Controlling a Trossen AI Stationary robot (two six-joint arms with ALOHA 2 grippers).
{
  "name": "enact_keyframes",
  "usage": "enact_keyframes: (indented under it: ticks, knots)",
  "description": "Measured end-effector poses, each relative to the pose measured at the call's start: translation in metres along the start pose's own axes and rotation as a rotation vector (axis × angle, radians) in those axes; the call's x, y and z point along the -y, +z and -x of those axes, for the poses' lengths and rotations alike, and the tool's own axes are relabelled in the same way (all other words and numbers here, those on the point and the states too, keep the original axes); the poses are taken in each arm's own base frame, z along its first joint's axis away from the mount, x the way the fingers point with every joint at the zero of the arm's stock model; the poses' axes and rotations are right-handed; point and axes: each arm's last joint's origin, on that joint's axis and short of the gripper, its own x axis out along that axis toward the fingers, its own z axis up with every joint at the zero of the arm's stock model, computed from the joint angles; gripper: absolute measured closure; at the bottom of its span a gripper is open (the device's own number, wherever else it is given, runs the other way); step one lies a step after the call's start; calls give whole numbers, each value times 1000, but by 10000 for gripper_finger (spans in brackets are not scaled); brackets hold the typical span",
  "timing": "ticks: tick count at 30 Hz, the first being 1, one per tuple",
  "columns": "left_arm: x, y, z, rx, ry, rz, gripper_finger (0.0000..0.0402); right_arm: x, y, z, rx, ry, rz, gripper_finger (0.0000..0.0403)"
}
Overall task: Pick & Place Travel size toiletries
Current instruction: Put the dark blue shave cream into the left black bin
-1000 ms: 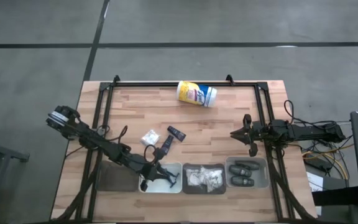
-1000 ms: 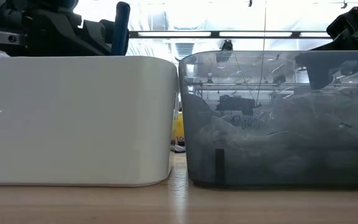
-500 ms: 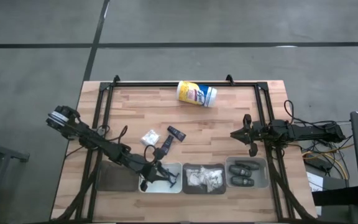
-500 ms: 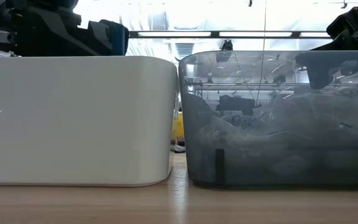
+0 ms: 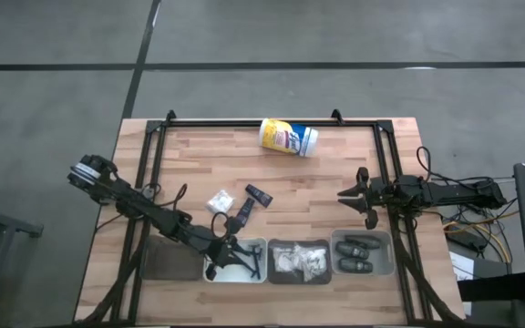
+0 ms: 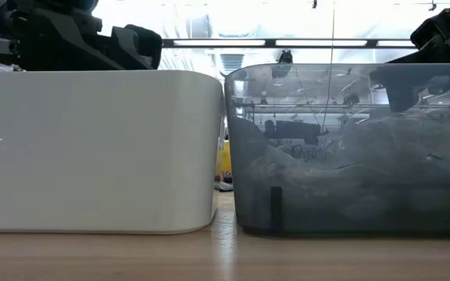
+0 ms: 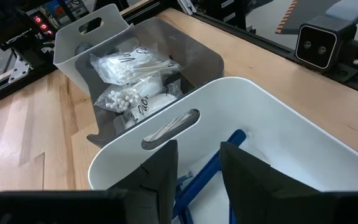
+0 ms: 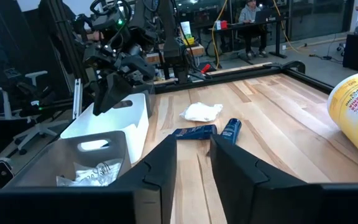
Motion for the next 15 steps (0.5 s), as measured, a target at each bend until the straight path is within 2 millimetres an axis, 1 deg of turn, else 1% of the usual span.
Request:
enact_keyframes:
  ticks: [10,15]
  knots:
    - [0,1,0,2,1,1,275,0,0,0,0,0,0,281]
    - [-2,9,-2,27,8,4,275,0,0,0,0,0,0,268]
